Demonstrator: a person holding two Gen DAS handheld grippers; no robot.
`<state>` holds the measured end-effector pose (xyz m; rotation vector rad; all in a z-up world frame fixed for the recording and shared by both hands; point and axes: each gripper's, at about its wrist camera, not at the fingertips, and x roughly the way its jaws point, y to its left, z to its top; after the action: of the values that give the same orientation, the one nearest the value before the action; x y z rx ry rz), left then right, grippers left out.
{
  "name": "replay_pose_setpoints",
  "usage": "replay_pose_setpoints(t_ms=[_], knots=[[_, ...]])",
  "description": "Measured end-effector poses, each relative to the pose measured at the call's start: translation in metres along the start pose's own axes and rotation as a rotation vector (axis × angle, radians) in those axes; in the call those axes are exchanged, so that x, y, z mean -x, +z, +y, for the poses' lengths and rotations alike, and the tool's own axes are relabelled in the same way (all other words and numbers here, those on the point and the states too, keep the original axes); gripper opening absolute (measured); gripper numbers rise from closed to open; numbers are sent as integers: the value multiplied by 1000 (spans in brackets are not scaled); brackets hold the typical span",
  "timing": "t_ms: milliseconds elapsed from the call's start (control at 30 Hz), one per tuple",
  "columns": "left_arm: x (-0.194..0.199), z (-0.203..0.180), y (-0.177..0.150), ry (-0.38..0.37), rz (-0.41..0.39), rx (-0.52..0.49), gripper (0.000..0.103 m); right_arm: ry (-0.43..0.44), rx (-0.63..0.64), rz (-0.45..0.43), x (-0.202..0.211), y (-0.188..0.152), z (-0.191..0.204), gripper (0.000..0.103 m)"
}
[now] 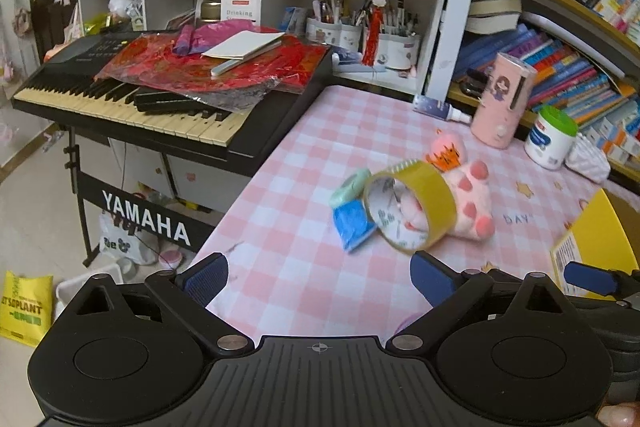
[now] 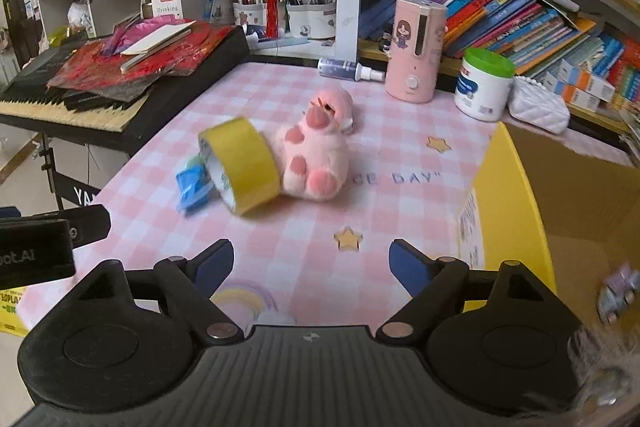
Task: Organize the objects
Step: 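Grasp the yellow tape roll with the left gripper while the right gripper grasps the pink plush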
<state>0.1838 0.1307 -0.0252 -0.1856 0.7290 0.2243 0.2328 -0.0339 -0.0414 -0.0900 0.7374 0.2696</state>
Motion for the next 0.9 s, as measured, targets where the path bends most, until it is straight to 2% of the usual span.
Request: replay_pose_setpoints(t_ms=[167, 233, 300, 367, 433, 500, 633, 767, 833, 900], knots=[[-23, -11, 16, -51, 26, 11, 93, 10, 3, 0, -22, 15, -8, 85], [-33, -20, 24, -80, 35, 1, 86, 9, 5, 6, -30, 19, -13, 85], [-45, -29, 31, -126, 46, -1, 83, 7, 10, 11, -36, 21, -16, 85], [-59, -31, 37, -185, 58, 55, 77, 5, 11, 18, -42, 24, -21, 85], [-74, -31, 40, -255, 81, 131, 66, 10, 4, 27, -45, 25, -26, 85], [-88, -35, 42, -295, 97, 160, 59, 11, 0, 40, -49, 24, -30, 85], [-111, -49, 42, -307, 121, 133, 37, 14, 9, 51, -54, 25, -36, 85], [-120, -56, 44, -348, 109, 109, 28, 18, 16, 50, -55, 28, -39, 85], [-118, -58, 46, -368, 110, 107, 17, 21, 19, 49, -56, 30, -41, 85], [-109, -58, 49, -373, 96, 107, 13, 23, 21, 47, -57, 31, -41, 85]])
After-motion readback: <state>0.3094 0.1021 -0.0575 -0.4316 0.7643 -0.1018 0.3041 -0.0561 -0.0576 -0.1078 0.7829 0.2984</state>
